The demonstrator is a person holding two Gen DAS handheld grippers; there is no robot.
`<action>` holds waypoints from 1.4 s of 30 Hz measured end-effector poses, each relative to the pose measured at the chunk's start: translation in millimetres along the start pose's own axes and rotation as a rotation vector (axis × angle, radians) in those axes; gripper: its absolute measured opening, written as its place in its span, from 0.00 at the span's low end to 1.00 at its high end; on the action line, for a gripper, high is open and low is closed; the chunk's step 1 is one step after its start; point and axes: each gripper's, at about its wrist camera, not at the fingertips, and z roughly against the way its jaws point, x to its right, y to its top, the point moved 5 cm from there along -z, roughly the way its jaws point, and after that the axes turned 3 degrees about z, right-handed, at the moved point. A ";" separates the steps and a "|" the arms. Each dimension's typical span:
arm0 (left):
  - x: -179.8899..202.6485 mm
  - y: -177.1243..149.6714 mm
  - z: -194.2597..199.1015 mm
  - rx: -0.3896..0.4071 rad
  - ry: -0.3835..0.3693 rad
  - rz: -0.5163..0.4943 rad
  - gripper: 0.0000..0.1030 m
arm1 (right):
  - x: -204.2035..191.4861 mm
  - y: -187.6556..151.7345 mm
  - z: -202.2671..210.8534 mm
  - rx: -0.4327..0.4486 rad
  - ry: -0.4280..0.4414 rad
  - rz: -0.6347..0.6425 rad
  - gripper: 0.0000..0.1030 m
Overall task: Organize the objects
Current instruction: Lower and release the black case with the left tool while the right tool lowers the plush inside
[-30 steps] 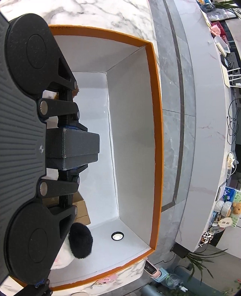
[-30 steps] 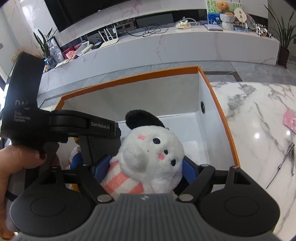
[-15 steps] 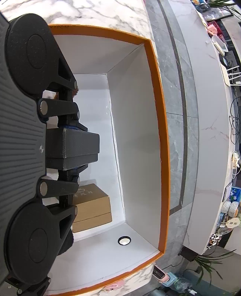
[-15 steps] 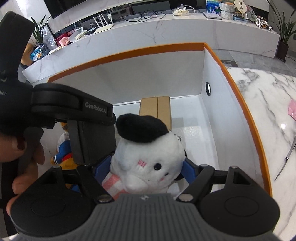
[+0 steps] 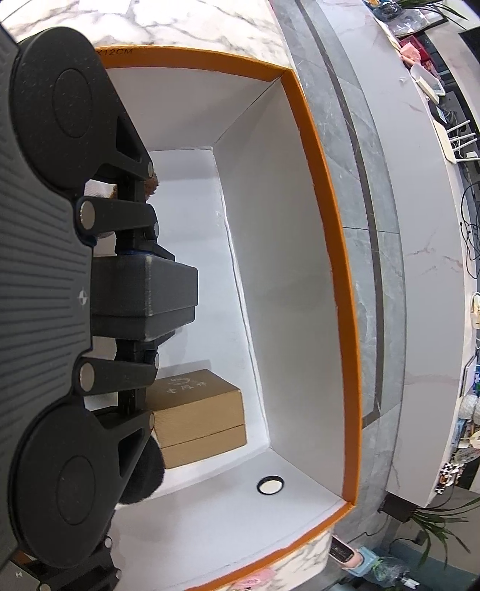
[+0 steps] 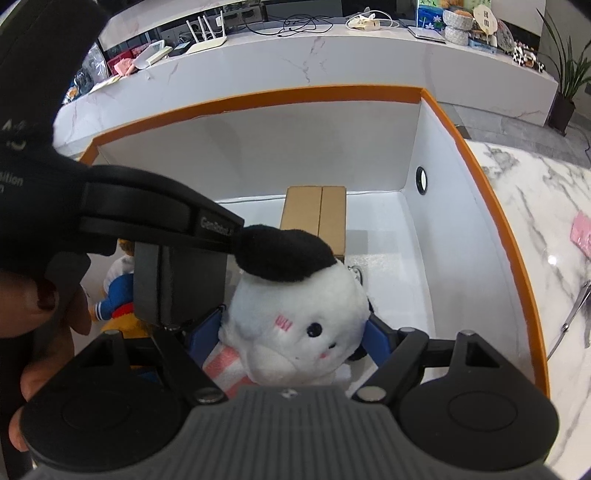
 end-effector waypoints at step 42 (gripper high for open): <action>0.3 -1.4 28.4 0.062 0.036 0.002 0.57 | -13.8 3.6 18.7 0.052 -0.089 0.093 0.92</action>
